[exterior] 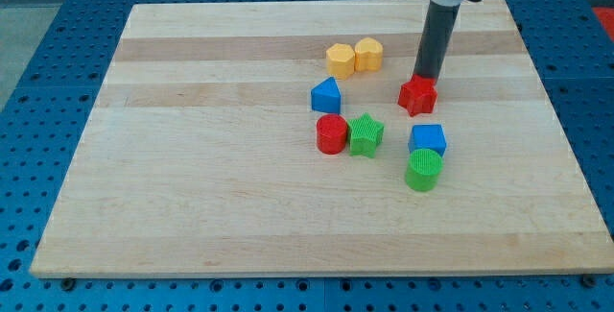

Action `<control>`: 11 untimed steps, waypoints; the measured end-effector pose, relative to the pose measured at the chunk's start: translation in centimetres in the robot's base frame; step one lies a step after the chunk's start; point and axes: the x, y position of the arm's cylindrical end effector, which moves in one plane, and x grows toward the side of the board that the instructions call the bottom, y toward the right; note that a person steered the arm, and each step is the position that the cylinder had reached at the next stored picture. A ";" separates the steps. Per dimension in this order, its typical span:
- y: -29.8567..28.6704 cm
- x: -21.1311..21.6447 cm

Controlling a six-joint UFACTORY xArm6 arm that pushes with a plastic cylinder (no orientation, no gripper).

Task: Place the red star horizontal to the blue triangle

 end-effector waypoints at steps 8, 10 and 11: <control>-3.3 4.1; -2.5 4.9; -5.5 5.1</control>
